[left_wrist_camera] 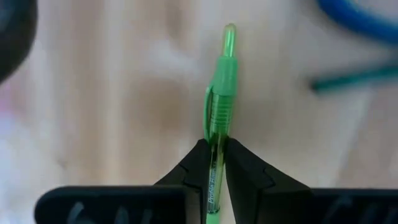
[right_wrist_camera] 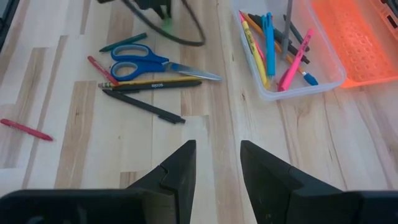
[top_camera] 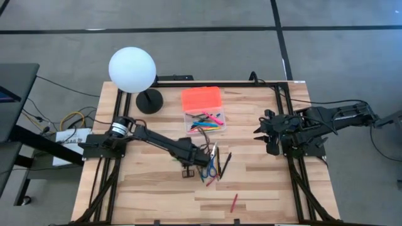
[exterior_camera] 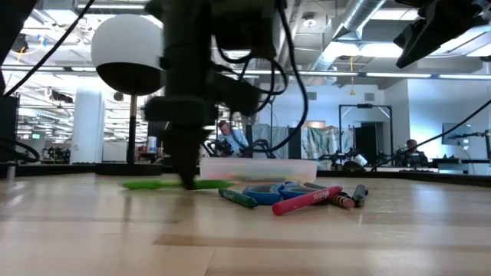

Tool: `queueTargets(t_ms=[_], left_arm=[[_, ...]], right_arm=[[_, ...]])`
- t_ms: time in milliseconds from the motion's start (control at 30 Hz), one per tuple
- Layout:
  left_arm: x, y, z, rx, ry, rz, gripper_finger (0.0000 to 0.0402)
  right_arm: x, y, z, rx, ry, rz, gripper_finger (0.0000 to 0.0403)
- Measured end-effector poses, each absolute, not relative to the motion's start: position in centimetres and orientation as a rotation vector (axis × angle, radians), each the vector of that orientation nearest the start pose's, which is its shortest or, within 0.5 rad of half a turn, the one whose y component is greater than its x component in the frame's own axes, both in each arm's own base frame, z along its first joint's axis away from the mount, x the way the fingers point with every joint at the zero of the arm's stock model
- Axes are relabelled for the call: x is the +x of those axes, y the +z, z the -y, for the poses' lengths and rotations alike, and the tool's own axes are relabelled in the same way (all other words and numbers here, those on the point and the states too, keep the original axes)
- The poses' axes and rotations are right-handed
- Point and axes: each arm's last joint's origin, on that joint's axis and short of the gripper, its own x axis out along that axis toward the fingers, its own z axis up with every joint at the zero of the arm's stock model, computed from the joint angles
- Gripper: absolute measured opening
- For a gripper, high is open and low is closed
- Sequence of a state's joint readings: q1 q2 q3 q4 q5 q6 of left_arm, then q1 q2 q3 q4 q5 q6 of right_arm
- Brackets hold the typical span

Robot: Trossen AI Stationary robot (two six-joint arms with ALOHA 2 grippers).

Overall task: Pick & place school supplies into a supply box
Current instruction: Put the green pen into the supply box

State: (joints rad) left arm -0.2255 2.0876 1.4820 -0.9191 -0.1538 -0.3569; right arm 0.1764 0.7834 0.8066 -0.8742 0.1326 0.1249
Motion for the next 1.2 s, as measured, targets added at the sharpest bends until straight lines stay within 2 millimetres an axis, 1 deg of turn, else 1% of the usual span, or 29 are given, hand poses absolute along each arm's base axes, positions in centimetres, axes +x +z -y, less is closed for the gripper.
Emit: queueTargets(t_ms=[167,333,533,633,800,933,1100,1200], left_arm=[[39.3,16.0,6.9,-0.020,0.257,-1.424,0.0030],[40.6,17.9,4.8,-0.048,0.317,-1.372,0.0028],[42.1,21.0,1.4,-0.003,0.371,-1.286,0.0028],[42.6,22.0,-0.9,0.023,0.391,-1.248,0.0028],[42.6,22.3,-4.9,0.018,0.433,-1.239,0.0028],[42.3,22.3,-7.2,0.005,0.456,-1.249,0.0028],[41.9,22.3,-9.0,-0.011,0.462,-1.260,0.0029],[41.8,22.3,-9.6,-0.025,0.413,-1.269,0.0045]], right_arm=[[13.9,28.3,-2.1,-0.007,-0.015,-0.841,0.0118],[13.9,28.3,-2.1,0.012,-0.023,-0.841,0.0118],[13.9,28.3,-2.0,0.044,-0.051,-0.838,0.0118],[14.0,28.3,-2.0,0.064,-0.080,-0.826,0.0118],[14.3,28.7,-2.1,0.108,-0.088,-0.773,0.0118],[14.5,28.9,-2.1,0.140,-0.103,-0.739,0.0118],[14.7,29.1,-2.1,0.176,-0.130,-0.709,0.0118],[14.8,29.2,-2.0,0.202,-0.158,-0.695,0.0118]])
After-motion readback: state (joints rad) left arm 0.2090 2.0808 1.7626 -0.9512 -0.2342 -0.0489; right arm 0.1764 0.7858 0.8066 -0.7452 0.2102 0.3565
